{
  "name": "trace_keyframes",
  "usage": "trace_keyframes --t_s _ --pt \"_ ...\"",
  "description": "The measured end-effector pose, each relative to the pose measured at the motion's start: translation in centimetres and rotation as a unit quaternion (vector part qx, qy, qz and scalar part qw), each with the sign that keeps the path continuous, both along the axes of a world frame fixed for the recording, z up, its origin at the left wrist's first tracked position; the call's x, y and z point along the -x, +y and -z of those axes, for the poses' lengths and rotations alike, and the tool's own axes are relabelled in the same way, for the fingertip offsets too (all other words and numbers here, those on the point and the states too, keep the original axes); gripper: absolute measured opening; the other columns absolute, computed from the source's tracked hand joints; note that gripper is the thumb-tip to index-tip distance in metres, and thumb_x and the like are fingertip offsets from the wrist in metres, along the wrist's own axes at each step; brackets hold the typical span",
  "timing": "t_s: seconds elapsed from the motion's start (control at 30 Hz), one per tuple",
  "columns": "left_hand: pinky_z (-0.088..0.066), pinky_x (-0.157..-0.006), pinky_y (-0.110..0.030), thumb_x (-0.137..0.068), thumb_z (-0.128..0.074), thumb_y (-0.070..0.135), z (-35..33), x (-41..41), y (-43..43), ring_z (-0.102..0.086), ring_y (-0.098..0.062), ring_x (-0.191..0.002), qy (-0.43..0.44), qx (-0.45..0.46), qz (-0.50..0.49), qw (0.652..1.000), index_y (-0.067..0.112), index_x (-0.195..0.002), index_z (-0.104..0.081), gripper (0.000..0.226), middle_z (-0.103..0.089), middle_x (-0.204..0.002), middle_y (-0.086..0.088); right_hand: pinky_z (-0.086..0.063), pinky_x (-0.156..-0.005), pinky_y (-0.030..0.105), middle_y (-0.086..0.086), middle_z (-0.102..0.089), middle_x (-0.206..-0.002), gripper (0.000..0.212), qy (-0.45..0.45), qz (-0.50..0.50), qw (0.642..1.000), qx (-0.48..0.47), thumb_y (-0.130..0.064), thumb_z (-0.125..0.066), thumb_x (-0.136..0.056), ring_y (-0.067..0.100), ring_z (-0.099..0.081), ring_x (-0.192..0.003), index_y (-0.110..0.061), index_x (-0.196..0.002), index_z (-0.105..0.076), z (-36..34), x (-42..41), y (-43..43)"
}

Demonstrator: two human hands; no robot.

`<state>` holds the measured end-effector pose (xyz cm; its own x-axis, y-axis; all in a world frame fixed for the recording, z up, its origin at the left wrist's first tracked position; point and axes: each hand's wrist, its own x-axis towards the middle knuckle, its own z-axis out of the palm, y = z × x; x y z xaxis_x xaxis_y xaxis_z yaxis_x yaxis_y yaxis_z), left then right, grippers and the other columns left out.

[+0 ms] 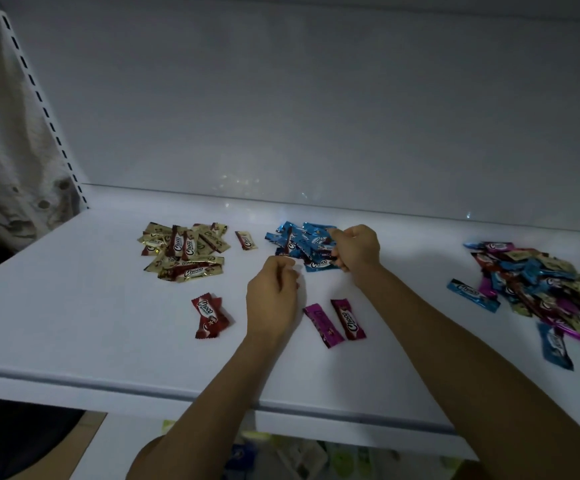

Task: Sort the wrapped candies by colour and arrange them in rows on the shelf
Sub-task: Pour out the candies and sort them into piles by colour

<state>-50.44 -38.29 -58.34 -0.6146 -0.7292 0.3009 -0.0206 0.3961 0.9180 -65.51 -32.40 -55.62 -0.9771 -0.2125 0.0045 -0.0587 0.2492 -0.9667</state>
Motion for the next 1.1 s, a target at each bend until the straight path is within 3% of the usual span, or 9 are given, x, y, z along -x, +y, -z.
trace_keyframes --t_s 0.13,0.23,0.33,0.4,0.53,0.67,0.87,0.97,1.1 --pt "-0.042 -0.075 -0.028 -0.1 -0.039 0.016 -1.6 0.5 -1.2 -0.054 -0.015 -0.093 -0.095 0.143 -0.005 0.985 0.011 -0.11 -0.062 0.025 -0.062 -0.1 0.003 -0.047 -0.051 0.027 0.005 -0.065 -0.071 0.024 0.105 -0.025 0.992 -0.067 -0.036 -0.063 -0.087 0.015 -0.058 -0.056 -0.014 -0.08 -0.055 0.7 -1.1 1.6" --pt "-0.042 -0.087 -0.039 -0.1 -0.036 0.02 -2.9 2.0 -4.2 -0.048 -0.025 -0.117 -0.248 0.303 0.01 0.92 0.013 -0.128 -0.053 0.033 -0.058 -0.125 -0.007 -0.044 -0.058 0.026 -0.001 -0.062 -0.083 0.019 0.195 -0.032 0.969 -0.147 -0.034 -0.058 -0.091 0.013 -0.058 -0.074 -0.015 -0.088 -0.058 1.6 -2.0 3.1" --pt "-0.018 -0.113 -0.047 -0.102 -0.026 0.033 -2.9 3.1 -7.1 -0.025 -0.024 -0.142 -0.391 0.349 0.055 0.85 0.016 -0.144 -0.036 0.046 -0.04 -0.149 -0.004 -0.039 -0.068 0.023 0.002 -0.059 -0.1 0.018 0.25 -0.035 0.958 -0.133 -0.03 -0.06 -0.09 0.015 -0.054 -0.092 -0.014 -0.098 -0.061 2.8 -2.0 4.0" --pt "-0.004 -0.114 -0.057 -0.101 -0.019 0.042 -2.4 3.4 -8.4 -0.026 -0.024 -0.143 -0.446 0.387 0.053 0.805 0.019 -0.139 -0.043 0.051 -0.045 -0.146 -0.003 -0.037 -0.077 0.024 0.004 -0.058 -0.108 0.024 0.24 -0.044 0.961 -0.133 -0.03 -0.059 -0.09 0.015 -0.052 -0.099 -0.012 -0.106 -0.06 3.1 -1.8 4.1" --pt "-0.005 -0.113 -0.064 -0.1 -0.014 0.047 -3.0 3.0 -9.0 -0.041 -0.028 -0.133 -0.52 0.431 -0.021 0.737 0.016 -0.119 -0.059 0.057 -0.06 -0.128 -0.009 -0.037 -0.079 0.024 0.0 -0.06 -0.113 0.027 0.227 -0.064 0.958 -0.163 -0.035 -0.057 -0.091 0.012 -0.054 -0.1 -0.015 -0.11 -0.06 3.2 -1.6 3.4" --pt "-0.023 -0.111 -0.053 -0.102 -0.023 0.037 -4.6 2.5 -8.1 -0.043 -0.029 -0.128 -0.486 0.444 -0.047 0.751 0.014 -0.128 -0.051 0.045 -0.055 -0.132 -0.009 -0.04 -0.081 0.025 -0.004 -0.063 -0.114 0.029 0.192 -0.076 0.963 -0.172 -0.038 -0.056 -0.091 0.014 -0.058 -0.105 -0.018 -0.112 -0.06 2.9 -1.8 3.4" --pt "-0.044 -0.085 -0.039 -0.1 -0.035 0.032 -6.1 3.5 -1.3 -0.048 -0.027 -0.114 -0.303 0.444 0.055 0.842 0.013 -0.127 -0.05 0.036 -0.055 -0.125 -0.008 -0.045 -0.082 0.024 0.007 -0.068 -0.104 0.015 0.217 -0.04 0.974 -0.049 -0.016 -0.058 -0.092 0.021 -0.062 -0.101 -0.007 -0.102 -0.064 2.5 -2.7 5.3" --pt "-0.047 -0.089 -0.041 -0.099 -0.039 0.035 -5.8 4.8 3.4 -0.046 -0.027 -0.12 -0.258 0.417 0.128 0.862 0.015 -0.128 -0.05 0.038 -0.053 -0.13 -0.007 -0.036 -0.078 0.013 0.007 -0.065 -0.106 0.012 0.226 -0.001 0.973 -0.053 -0.012 -0.057 -0.091 0.016 -0.058 -0.099 -0.009 -0.099 -0.066 2.5 -2.6 8.6" --pt "-0.037 -0.103 -0.041 -0.097 -0.043 0.045 -3.7 7.8 9.9 -0.034 -0.028 -0.133 -0.276 0.393 0.208 0.852 0.013 -0.143 -0.034 0.057 -0.039 -0.146 -0.01 -0.036 -0.076 0.005 0.006 -0.06 -0.106 0.011 0.261 0.103 0.958 -0.057 -0.012 -0.058 -0.091 0.009 -0.05 -0.093 -0.011 -0.1 -0.065 2.0 -1.9 16.4"
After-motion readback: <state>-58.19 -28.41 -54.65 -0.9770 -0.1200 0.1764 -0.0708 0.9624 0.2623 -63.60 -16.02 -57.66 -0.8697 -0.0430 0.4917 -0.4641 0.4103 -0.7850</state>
